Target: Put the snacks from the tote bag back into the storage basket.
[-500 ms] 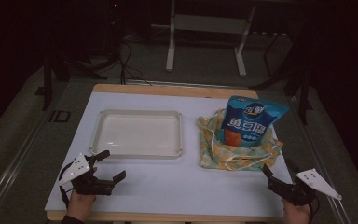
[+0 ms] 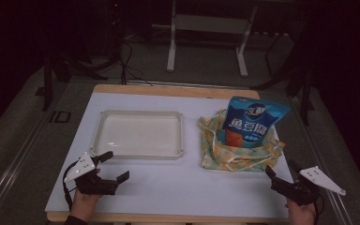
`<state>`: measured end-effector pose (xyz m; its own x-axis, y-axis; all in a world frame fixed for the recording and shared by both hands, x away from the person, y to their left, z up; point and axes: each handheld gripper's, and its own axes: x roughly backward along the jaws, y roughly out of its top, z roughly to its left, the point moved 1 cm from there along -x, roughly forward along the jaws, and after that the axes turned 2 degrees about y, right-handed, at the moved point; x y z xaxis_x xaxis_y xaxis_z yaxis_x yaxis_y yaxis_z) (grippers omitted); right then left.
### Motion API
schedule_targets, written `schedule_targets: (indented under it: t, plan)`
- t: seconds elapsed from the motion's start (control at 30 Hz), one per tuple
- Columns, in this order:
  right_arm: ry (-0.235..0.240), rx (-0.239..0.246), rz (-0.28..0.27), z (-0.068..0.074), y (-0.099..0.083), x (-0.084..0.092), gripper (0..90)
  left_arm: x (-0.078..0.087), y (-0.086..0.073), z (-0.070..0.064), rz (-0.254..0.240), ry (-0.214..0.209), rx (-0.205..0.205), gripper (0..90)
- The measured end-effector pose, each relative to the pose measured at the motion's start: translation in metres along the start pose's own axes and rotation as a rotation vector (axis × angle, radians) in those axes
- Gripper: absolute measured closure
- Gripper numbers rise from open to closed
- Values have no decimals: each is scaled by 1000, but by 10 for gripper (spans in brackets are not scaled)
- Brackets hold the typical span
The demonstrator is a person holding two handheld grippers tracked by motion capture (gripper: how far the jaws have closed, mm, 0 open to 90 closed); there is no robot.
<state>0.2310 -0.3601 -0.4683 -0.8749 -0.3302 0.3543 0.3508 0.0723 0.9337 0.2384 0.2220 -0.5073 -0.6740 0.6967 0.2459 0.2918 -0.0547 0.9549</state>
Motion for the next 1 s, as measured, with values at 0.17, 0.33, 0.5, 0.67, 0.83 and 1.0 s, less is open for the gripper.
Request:
schedule_targets:
  t: [0.17,0.33,0.5,0.67,0.83,1.0]
  plan:
    - [10,8,7,1,3,-1,113,-9,4,-3,14,-47,20,8]
    - [22,19,15,4,8,-2,113,-15,13,-12,24,-87,27,8]
    - [26,45,15,5,14,-2,114,-22,20,-22,41,-94,-18,8]
    - [53,52,24,6,21,-3,114,-32,28,-29,43,-112,-41,8]
    - [72,48,19,6,28,-3,114,-44,36,-33,55,-121,-75,8]
    - [84,54,21,5,35,-5,114,-57,44,-35,59,-147,-80,9]
